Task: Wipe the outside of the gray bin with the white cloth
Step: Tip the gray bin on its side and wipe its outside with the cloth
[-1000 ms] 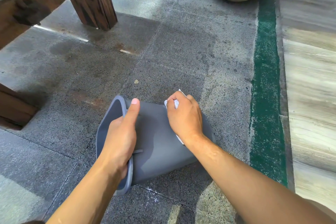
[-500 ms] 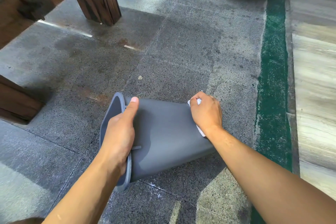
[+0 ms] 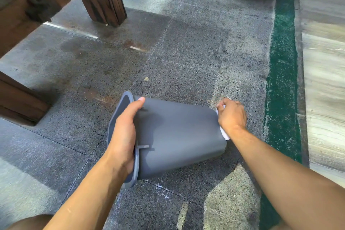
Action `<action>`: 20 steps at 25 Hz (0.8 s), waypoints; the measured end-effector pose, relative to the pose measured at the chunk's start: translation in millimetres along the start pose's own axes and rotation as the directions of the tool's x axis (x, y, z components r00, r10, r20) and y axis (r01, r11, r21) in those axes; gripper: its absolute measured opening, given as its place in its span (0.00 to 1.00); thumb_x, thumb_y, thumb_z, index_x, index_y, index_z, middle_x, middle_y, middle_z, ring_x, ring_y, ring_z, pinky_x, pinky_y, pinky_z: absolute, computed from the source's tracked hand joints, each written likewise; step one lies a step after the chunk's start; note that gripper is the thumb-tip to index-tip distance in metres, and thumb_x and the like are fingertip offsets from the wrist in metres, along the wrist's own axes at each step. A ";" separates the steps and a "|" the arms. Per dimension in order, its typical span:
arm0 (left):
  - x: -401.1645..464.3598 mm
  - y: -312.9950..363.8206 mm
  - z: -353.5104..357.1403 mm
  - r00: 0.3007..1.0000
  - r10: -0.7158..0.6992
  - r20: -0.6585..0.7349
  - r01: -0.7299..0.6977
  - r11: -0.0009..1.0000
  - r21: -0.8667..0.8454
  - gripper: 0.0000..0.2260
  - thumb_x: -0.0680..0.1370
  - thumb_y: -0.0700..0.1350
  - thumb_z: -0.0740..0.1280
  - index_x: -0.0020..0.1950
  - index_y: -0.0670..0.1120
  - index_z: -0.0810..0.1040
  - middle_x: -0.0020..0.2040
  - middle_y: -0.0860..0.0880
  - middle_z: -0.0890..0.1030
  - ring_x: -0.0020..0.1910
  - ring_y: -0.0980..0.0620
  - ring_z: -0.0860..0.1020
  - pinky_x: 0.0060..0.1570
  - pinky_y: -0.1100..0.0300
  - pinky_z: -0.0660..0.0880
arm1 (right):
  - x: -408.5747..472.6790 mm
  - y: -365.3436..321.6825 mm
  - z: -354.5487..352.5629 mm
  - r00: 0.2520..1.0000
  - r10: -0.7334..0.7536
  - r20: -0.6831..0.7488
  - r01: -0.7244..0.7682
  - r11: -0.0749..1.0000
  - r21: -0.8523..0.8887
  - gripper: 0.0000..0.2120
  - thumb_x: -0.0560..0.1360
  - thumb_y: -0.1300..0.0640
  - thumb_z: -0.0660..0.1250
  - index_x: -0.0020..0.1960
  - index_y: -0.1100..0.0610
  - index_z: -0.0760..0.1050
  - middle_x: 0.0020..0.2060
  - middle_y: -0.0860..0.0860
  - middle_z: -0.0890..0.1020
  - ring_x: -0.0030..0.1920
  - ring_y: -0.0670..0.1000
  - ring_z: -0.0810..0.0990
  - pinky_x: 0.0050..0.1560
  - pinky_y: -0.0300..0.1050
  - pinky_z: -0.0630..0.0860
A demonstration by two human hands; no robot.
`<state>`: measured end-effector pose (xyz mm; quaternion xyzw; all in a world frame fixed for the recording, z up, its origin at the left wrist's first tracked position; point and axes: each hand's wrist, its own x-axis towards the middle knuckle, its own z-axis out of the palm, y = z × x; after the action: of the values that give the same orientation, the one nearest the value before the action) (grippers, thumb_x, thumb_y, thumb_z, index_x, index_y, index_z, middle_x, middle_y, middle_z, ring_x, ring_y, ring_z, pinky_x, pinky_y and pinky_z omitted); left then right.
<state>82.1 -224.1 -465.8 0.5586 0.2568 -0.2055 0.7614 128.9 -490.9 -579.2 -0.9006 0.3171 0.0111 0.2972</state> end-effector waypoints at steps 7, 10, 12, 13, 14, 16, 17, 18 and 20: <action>4.3 15.3 -12.8 0.995 -0.098 0.028 0.101 0.985 -0.140 0.33 0.74 0.71 0.61 0.43 0.41 0.87 0.44 0.35 0.88 0.36 0.37 0.87 0.31 0.45 0.84 | -6.7 -42.8 -24.6 0.989 -0.124 -0.086 0.134 0.984 0.120 0.07 0.79 0.52 0.65 0.44 0.48 0.80 0.47 0.53 0.82 0.44 0.54 0.77 0.44 0.42 0.69; 6.9 10.4 -12.6 0.977 -0.200 0.071 0.206 0.973 -0.106 0.35 0.73 0.72 0.60 0.36 0.41 0.87 0.38 0.35 0.87 0.32 0.37 0.86 0.29 0.44 0.83 | -26.0 -74.8 -36.4 0.968 -0.234 -0.092 0.249 0.943 0.221 0.06 0.76 0.51 0.67 0.42 0.47 0.82 0.39 0.45 0.82 0.40 0.48 0.78 0.38 0.40 0.69; 8.2 8.4 -11.2 0.962 -0.244 0.122 0.251 0.967 -0.052 0.28 0.72 0.65 0.62 0.34 0.41 0.85 0.34 0.36 0.85 0.29 0.39 0.85 0.32 0.47 0.84 | -41.1 -87.6 -40.2 0.953 -0.301 -0.045 0.301 0.913 0.274 0.06 0.75 0.50 0.67 0.43 0.47 0.83 0.40 0.45 0.83 0.43 0.48 0.79 0.42 0.42 0.71; 7.8 7.8 -9.2 0.955 -0.257 0.146 0.264 0.964 -0.024 0.24 0.70 0.60 0.63 0.34 0.41 0.85 0.33 0.37 0.85 0.28 0.40 0.84 0.33 0.49 0.84 | -48.0 -92.4 -41.6 0.947 -0.319 -0.029 0.313 0.901 0.302 0.06 0.75 0.50 0.68 0.43 0.47 0.83 0.40 0.43 0.84 0.43 0.47 0.79 0.42 0.41 0.71; 7.1 7.3 -6.9 0.950 -0.261 0.172 0.267 0.964 -0.009 0.20 0.66 0.56 0.64 0.34 0.40 0.85 0.32 0.37 0.84 0.27 0.40 0.83 0.33 0.51 0.83 | -53.5 -96.6 -42.8 0.943 -0.331 -0.020 0.319 0.889 0.328 0.06 0.75 0.50 0.68 0.42 0.47 0.83 0.39 0.43 0.84 0.43 0.46 0.80 0.42 0.41 0.71; 5.2 4.0 -3.1 0.937 -0.252 0.240 0.267 0.963 -0.029 0.18 0.63 0.52 0.63 0.35 0.40 0.86 0.33 0.38 0.85 0.27 0.41 0.83 0.30 0.52 0.83 | -62.3 -104.6 -45.2 0.940 -0.341 0.003 0.314 0.871 0.377 0.05 0.76 0.49 0.69 0.43 0.47 0.83 0.40 0.42 0.85 0.44 0.45 0.81 0.42 0.40 0.72; 4.5 1.6 -1.5 0.931 -0.239 0.274 0.264 0.963 -0.055 0.18 0.63 0.51 0.62 0.36 0.39 0.87 0.34 0.38 0.86 0.27 0.41 0.84 0.29 0.53 0.82 | -65.9 -108.4 -46.0 0.938 -0.346 0.021 0.309 0.862 0.403 0.05 0.76 0.48 0.69 0.43 0.46 0.82 0.40 0.42 0.85 0.44 0.44 0.81 0.43 0.40 0.73; 4.0 -1.4 0.0 0.928 -0.219 0.301 0.254 0.964 -0.080 0.18 0.64 0.49 0.62 0.37 0.40 0.87 0.35 0.38 0.86 0.28 0.41 0.84 0.29 0.53 0.82 | -69.5 -112.2 -46.4 0.935 -0.352 0.042 0.300 0.849 0.436 0.05 0.75 0.47 0.69 0.43 0.46 0.82 0.40 0.41 0.85 0.45 0.43 0.82 0.44 0.40 0.74; 4.5 -5.5 2.3 0.928 -0.164 0.335 0.218 0.967 -0.131 0.18 0.65 0.46 0.61 0.40 0.41 0.89 0.38 0.39 0.88 0.32 0.41 0.86 0.32 0.52 0.84 | -76.4 -119.9 -46.4 0.928 -0.365 0.070 0.280 0.812 0.512 0.05 0.75 0.46 0.69 0.44 0.45 0.83 0.42 0.41 0.86 0.47 0.43 0.83 0.49 0.42 0.77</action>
<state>82.7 -228.1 -472.2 0.4244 0.1987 -0.3451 0.8132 129.3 -398.4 -461.8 -0.8310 0.1255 -0.0463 0.5400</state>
